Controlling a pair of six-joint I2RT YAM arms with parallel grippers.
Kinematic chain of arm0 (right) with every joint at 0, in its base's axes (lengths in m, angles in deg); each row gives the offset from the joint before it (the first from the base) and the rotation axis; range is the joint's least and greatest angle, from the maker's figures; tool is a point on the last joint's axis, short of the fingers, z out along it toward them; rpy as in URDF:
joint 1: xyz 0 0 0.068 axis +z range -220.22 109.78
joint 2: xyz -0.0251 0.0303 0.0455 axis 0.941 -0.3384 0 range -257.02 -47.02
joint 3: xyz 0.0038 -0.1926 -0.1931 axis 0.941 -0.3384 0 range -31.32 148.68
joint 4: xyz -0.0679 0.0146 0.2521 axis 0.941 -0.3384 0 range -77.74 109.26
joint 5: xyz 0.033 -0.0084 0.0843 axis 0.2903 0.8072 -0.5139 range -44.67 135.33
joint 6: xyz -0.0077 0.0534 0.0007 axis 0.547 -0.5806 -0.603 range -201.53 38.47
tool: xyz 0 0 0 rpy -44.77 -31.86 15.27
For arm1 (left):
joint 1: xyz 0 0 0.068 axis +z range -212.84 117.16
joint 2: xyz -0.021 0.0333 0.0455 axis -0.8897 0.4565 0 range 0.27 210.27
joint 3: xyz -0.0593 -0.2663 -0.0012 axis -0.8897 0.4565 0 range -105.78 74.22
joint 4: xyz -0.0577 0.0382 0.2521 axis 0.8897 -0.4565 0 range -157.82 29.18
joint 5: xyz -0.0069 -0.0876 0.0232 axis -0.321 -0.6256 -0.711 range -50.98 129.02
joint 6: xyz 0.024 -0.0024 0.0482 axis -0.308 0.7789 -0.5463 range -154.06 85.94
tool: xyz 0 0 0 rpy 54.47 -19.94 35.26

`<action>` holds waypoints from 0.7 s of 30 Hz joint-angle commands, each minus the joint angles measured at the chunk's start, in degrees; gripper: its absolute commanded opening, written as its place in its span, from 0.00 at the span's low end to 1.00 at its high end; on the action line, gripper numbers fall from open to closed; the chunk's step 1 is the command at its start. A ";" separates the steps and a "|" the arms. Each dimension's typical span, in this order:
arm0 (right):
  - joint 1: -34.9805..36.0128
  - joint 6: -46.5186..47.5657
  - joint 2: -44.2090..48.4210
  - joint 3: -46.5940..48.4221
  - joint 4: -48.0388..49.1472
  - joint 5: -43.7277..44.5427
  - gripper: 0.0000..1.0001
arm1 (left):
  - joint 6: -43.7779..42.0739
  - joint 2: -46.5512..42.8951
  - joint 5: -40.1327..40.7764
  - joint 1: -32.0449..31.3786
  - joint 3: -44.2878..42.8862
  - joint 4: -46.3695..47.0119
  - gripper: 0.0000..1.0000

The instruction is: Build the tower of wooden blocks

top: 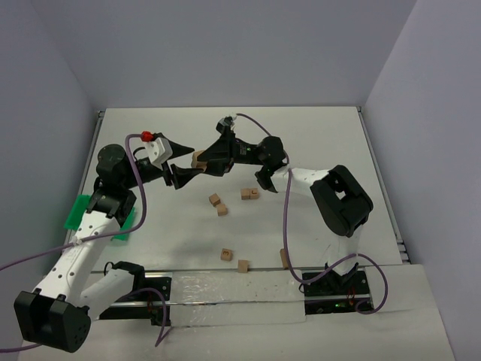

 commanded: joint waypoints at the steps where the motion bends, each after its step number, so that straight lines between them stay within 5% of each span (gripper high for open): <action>1: 0.57 0.95 0.96 1.86 2.33 1.30 0.26 | 0.62 0.63 -0.55 -1.00 -2.75 2.67 0.68; 21: 0.75 0.85 0.70 2.26 1.63 1.70 0.38 | 1.06 2.61 1.64 -2.14 -3.71 1.69 0.46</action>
